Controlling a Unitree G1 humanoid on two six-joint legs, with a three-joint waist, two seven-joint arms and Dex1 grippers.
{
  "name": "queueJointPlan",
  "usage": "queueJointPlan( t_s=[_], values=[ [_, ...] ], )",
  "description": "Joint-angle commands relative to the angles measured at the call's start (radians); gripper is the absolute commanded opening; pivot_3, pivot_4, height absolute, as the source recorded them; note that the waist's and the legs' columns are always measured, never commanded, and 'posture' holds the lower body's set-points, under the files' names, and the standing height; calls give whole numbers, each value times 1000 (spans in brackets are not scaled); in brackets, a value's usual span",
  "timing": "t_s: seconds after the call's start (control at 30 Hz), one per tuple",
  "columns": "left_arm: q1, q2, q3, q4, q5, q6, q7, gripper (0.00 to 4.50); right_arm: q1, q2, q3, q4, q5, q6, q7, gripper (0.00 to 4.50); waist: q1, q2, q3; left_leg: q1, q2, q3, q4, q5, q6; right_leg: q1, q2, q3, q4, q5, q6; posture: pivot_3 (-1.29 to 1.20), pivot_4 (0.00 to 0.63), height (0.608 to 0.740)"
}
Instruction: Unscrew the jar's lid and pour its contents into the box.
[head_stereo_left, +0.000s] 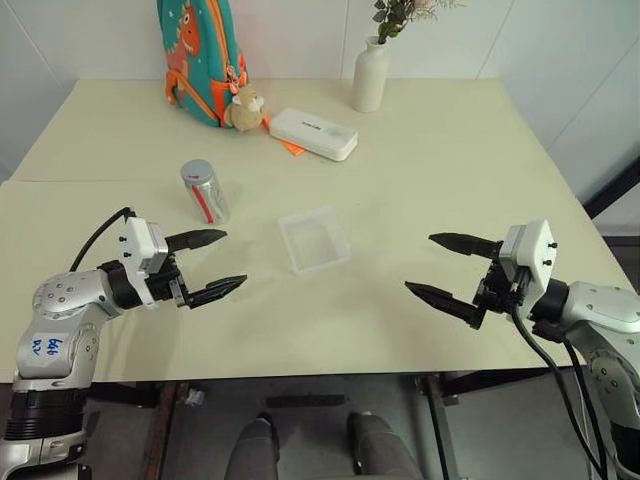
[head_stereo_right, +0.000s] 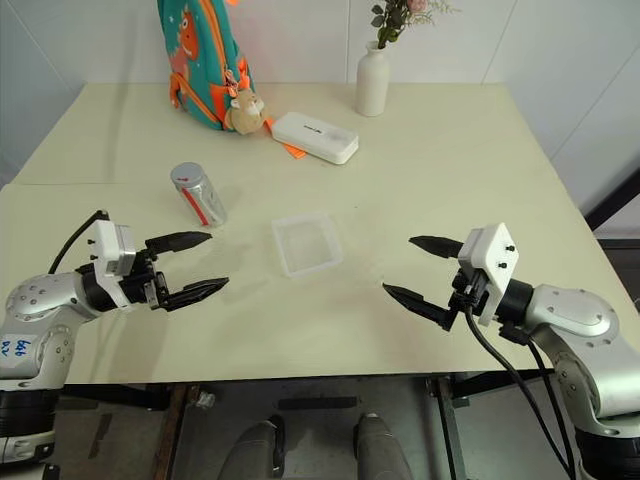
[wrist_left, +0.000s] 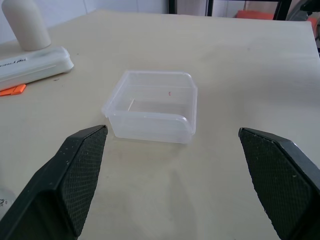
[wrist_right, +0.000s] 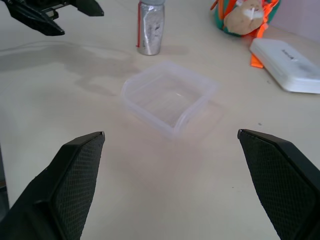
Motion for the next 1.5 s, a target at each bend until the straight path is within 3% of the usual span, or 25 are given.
queueJointPlan(
  t_s=[0.03,0.17,0.23,0.4,0.53,0.77,0.97,1.5],
  values=[
    [14,11,44,-35,2,-15,36,4481,-52,-5,32,-18,17,7,5,4500,-1,0,0,0,0,0,0,0,0,0,0,0,0,0,0,0,150,740],
    [114,-28,101,-96,-8,5,128,4481,-93,18,81,24,12,-1,21,4500,-1,0,0,0,0,0,0,0,0,0,0,0,0,0,0,0,150,740],
    [143,-95,153,-118,47,-88,249,4481,-121,31,98,36,9,-7,17,4500,1,0,0,0,0,1,0,-1,1,0,0,1,0,0,0,0,150,740],
    [211,-236,182,-225,95,-21,513,4481,-250,107,120,85,24,-21,-9,4500,4,0,0,-1,0,1,1,-1,1,0,0,1,1,1,2,0,150,740],
    [147,-326,133,-209,215,8,733,4481,-332,186,160,104,6,-37,-40,4500,5,-1,0,0,0,0,3,0,1,1,0,1,1,2,2,0,150,740],
    [-17,-405,59,-42,344,-29,903,4481,-417,305,233,144,-44,-72,-91,4500,5,-3,-2,-1,0,0,5,1,2,1,1,1,1,5,3,0,150,740],
    [-128,-410,30,120,369,-112,911,4481,-427,371,263,144,-83,-102,-142,4500,6,-3,-2,-1,0,0,2,1,2,-1,1,1,1,5,4,0,150,740],
    [-479,-337,-20,711,417,-356,842,4481,-391,424,289,114,-129,-139,-192,4500,8,-3,-2,-2,0,0,2,1,1,0,1,0,1,5,4,0,150,740]
  ],
)
